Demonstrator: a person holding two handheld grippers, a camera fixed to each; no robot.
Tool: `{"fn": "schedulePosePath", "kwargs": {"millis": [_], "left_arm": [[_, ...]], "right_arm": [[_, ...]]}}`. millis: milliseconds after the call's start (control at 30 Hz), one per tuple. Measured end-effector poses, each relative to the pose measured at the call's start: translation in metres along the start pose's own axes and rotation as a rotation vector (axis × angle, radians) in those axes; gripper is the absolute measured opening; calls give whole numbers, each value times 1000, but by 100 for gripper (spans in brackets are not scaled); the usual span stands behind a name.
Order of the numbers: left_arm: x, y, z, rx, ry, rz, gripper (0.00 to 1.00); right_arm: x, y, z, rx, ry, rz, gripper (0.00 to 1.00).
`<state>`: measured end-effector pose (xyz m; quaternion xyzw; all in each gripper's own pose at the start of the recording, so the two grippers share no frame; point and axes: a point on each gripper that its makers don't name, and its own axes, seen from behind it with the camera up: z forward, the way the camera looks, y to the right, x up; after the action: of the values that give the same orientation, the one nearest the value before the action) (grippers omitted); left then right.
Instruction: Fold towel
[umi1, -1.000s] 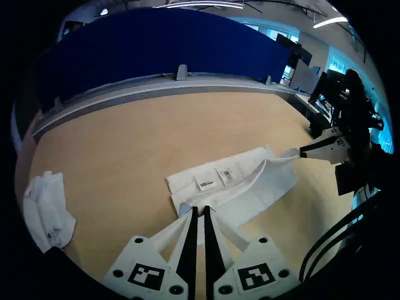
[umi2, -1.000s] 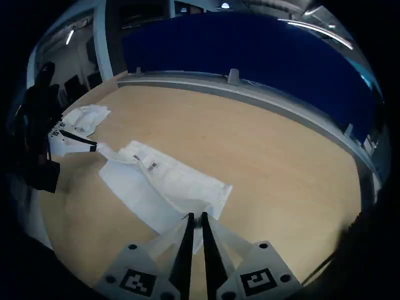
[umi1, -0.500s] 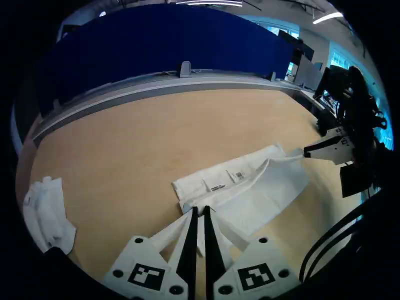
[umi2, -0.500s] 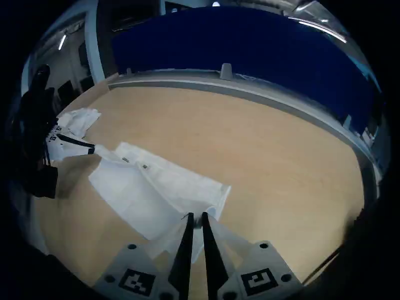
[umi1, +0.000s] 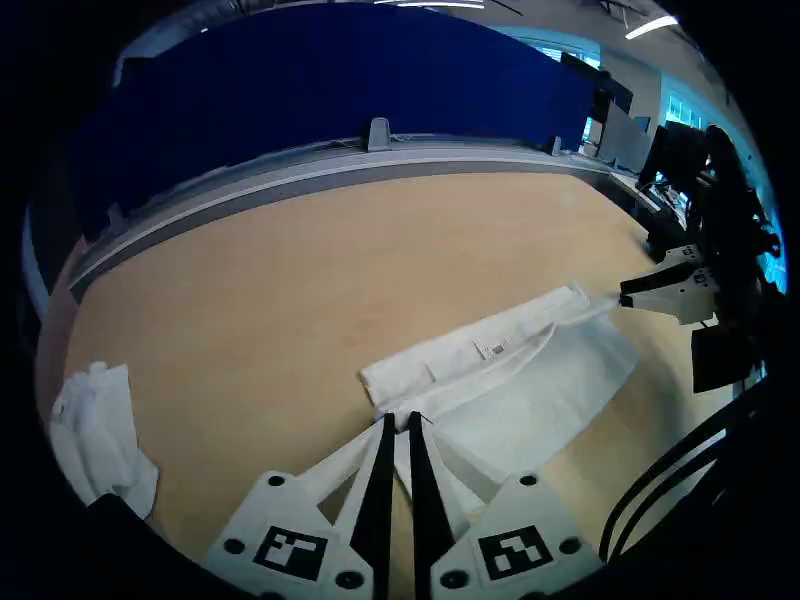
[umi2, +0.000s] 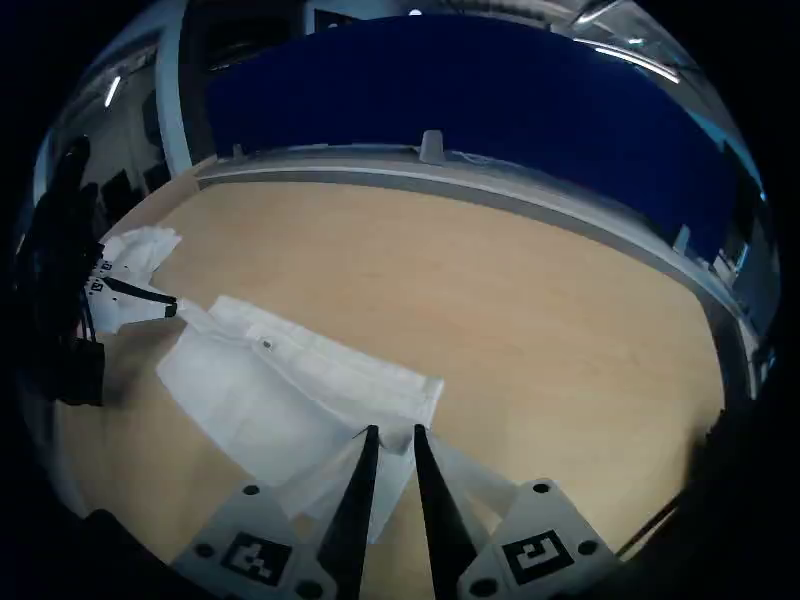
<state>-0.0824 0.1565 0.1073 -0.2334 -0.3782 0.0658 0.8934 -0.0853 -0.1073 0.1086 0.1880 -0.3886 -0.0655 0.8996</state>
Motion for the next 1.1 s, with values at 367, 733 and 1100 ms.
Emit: {"fn": "schedulePosePath", "kwargs": {"millis": [367, 733, 1100], "left_arm": [[-3, -7, 9, 19, -17, 7, 11], [5, -13, 16, 28, -8, 8, 13], [8, -15, 11, 17, -3, -1, 77]], "right_arm": [[0, 9, 6, -43, -2, -33, 42], [7, 17, 11, -84, 14, -41, 76], [17, 23, 6, -98, 49, -21, 100]]}}
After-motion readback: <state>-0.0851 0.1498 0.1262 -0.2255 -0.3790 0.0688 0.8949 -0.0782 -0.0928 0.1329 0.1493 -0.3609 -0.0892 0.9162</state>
